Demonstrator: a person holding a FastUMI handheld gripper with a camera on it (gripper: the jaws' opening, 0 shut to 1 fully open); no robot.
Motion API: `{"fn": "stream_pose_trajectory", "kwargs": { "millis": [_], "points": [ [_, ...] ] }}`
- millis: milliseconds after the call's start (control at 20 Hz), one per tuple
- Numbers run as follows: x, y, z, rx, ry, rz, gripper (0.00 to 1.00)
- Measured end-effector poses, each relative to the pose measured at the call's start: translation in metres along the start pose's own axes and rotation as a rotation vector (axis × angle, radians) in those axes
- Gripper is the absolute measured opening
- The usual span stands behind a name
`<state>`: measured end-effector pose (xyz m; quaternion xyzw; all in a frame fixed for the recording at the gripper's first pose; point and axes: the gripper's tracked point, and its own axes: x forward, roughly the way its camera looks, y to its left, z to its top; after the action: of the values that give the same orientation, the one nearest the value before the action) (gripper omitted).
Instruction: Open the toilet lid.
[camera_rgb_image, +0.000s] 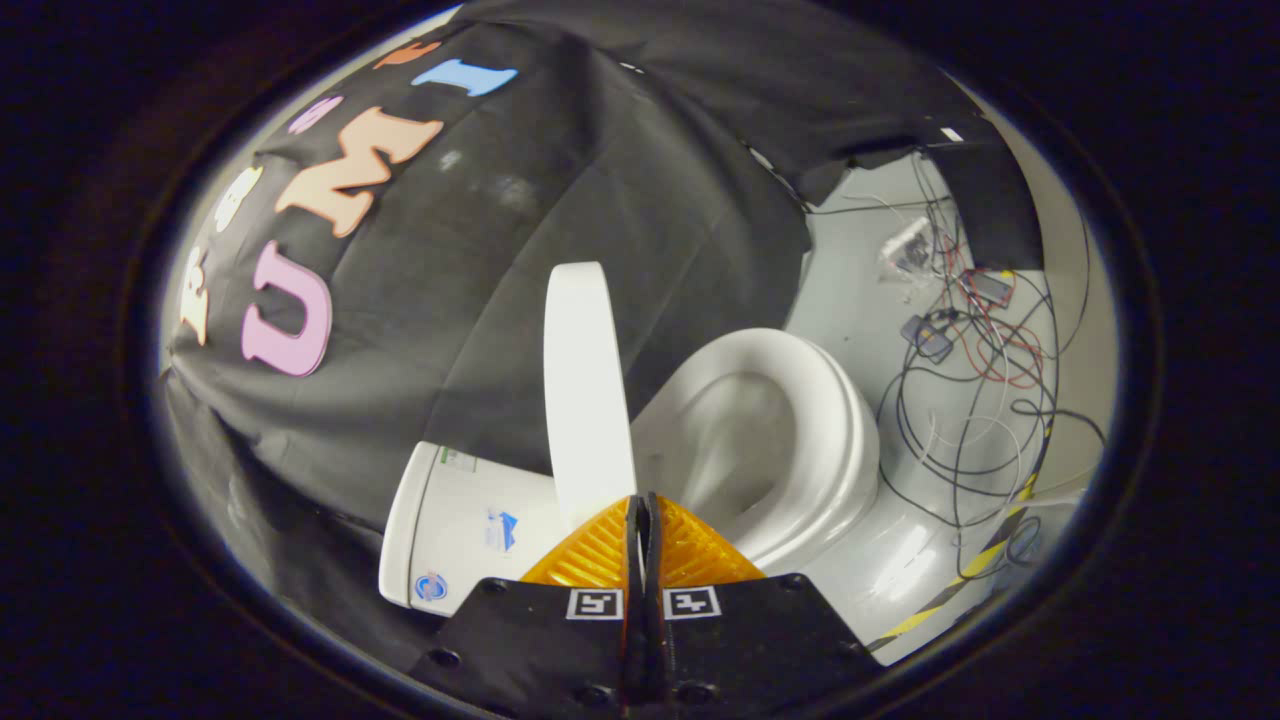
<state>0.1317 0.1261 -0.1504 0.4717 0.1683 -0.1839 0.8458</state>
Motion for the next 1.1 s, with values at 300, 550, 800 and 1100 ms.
{"fn": "stream_pose_trajectory", "kwargs": {
  "millis": [300,550,800,1100],
  "points": [
    [-0.008,0.022,-0.005,-0.033,-0.036,-0.025,0.01],
    [-0.01,0.042,-0.006,-0.086,-0.052,-0.025,0.01],
    [-0.013,0.062,-0.008,-0.193,-0.052,-0.057,0.01],
    [-0.017,0.087,-0.015,-0.326,-0.081,-0.048,0.01]
  ]
}}
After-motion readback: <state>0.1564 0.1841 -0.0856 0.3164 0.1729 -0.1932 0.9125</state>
